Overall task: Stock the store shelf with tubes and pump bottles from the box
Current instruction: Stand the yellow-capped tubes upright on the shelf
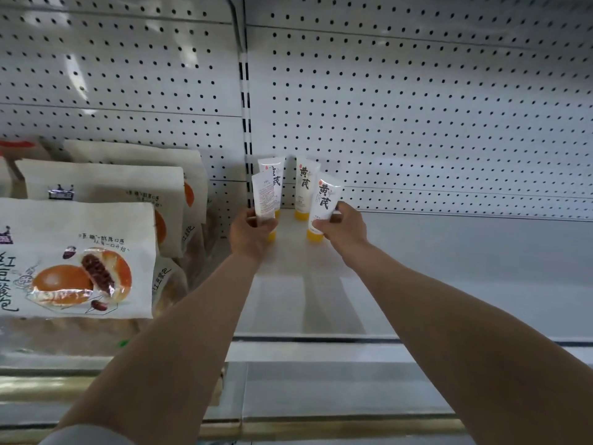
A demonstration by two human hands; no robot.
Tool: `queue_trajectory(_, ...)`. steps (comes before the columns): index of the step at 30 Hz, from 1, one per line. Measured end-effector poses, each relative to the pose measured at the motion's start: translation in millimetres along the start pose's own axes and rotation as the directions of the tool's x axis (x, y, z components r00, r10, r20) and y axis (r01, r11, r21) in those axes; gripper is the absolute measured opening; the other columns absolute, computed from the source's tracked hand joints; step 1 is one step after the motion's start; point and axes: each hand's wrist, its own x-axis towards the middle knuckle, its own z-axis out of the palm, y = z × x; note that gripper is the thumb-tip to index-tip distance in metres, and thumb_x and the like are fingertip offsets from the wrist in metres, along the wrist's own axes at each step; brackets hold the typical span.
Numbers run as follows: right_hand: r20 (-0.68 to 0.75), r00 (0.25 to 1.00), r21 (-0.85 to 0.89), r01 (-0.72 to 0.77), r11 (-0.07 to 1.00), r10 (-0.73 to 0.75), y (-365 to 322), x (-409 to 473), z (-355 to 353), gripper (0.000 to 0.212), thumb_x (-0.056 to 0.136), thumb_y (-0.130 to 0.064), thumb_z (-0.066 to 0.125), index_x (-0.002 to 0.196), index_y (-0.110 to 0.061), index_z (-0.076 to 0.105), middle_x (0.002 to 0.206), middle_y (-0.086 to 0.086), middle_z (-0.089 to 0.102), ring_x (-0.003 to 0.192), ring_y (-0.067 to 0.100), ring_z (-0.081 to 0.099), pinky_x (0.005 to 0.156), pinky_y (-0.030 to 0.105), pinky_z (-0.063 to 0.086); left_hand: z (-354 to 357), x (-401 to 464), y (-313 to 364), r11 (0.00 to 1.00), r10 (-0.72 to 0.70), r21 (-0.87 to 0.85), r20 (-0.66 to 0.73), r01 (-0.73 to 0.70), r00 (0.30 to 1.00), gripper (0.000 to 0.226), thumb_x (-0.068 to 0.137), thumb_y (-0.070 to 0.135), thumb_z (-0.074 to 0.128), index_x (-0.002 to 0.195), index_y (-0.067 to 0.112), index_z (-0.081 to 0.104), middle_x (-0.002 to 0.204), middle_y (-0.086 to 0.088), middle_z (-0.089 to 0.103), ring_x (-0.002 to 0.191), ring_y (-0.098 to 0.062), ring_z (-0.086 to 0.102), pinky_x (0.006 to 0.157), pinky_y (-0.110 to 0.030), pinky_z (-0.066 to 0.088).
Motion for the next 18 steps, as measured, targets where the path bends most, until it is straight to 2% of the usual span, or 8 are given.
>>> queue_trajectory(4,0.007,1.000,-0.014,-0.006,1.000,0.006,2,2,7,0.038,0.074,-0.020,0.080,0.106,-0.032,0.063,0.097,-0.005,0.073,0.091,0.015,0.069,0.086,0.044,0.059,2,5,-4,1.000,0.014,0.002,0.021,-0.014,1.000,0.039,0.079,0.011,0.079,0.115,0.010,0.065,0.108,-0.006,0.070,0.093,-0.019,0.066,0.087,-0.039,0.057)
queue_trajectory(9,-0.003,1.000,-0.049,0.014,0.999,-0.014,2,2,12,0.045,0.076,-0.021,0.080,0.119,-0.026,0.065,0.104,-0.004,0.073,0.096,0.013,0.068,0.086,0.036,0.057,4,7,-6,0.999,0.039,-0.005,0.049,-0.039,0.998,0.039,0.080,0.011,0.078,0.116,0.011,0.063,0.105,0.000,0.067,0.097,-0.020,0.066,0.088,-0.038,0.056)
queue_trajectory(15,0.002,1.000,-0.075,-0.012,0.997,0.012,2,2,20,0.039,0.077,-0.025,0.080,0.113,-0.022,0.066,0.104,-0.006,0.070,0.098,0.015,0.066,0.084,0.034,0.055,6,7,-11,0.998,0.068,-0.021,0.053,-0.067,0.996,0.035,0.081,0.009,0.077,0.112,0.013,0.062,0.100,-0.003,0.069,0.082,-0.016,0.064,0.069,-0.024,0.052)
queue_trajectory(18,0.002,1.000,-0.072,-0.020,0.997,0.020,3,1,23,0.039,0.078,-0.027,0.080,0.114,-0.023,0.065,0.107,-0.005,0.069,0.098,0.014,0.065,0.079,0.029,0.052,6,8,-13,0.998,0.065,-0.008,0.064,-0.065,0.996,0.036,0.081,0.010,0.077,0.114,0.013,0.063,0.102,-0.001,0.069,0.083,-0.015,0.065,0.069,-0.025,0.052)
